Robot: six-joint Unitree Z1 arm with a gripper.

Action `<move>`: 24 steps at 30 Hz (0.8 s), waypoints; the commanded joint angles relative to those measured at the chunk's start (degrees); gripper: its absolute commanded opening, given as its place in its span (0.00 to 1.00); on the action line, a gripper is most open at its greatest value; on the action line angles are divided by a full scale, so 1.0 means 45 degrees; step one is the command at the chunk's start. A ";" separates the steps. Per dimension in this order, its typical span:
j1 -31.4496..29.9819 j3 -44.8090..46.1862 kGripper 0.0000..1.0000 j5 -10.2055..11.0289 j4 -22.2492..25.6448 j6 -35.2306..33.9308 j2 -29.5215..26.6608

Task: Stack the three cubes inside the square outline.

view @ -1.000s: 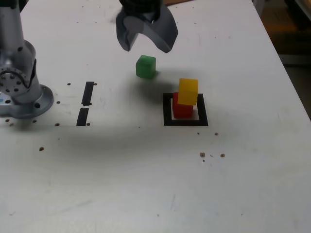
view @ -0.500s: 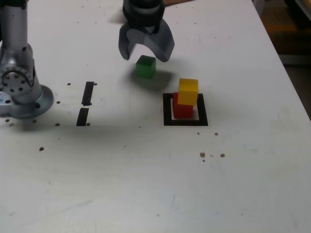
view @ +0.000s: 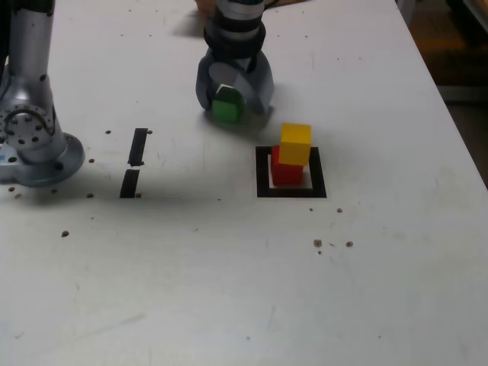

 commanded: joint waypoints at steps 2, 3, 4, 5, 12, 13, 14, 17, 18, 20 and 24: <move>0.0079 0.0166 0.63 -0.0075 -0.0332 0.0007 0.0074; 0.0096 0.0233 0.58 -0.0096 -0.0471 0.0008 0.0082; 0.0111 0.0312 0.51 -0.0117 -0.0641 0.0012 0.0088; 0.0115 0.0363 0.46 -0.0117 -0.0754 0.0012 0.0088; 0.0113 0.0441 0.32 -0.0077 -0.0736 0.0011 -0.0027; 0.0113 0.0404 0.32 -0.0060 -0.0602 0.0011 -0.0074; 0.0114 0.0343 0.32 -0.0039 -0.0423 0.0012 -0.0135; 0.0111 0.0001 0.32 0.0002 0.0366 0.0012 -0.0410; 0.0099 -0.0171 0.32 0.0006 0.0710 0.0012 -0.0531; 0.0050 -0.0589 0.32 0.0008 0.1528 0.0009 -0.0796; -0.0350 -0.1946 0.32 -0.0001 0.3800 -0.0107 -0.1420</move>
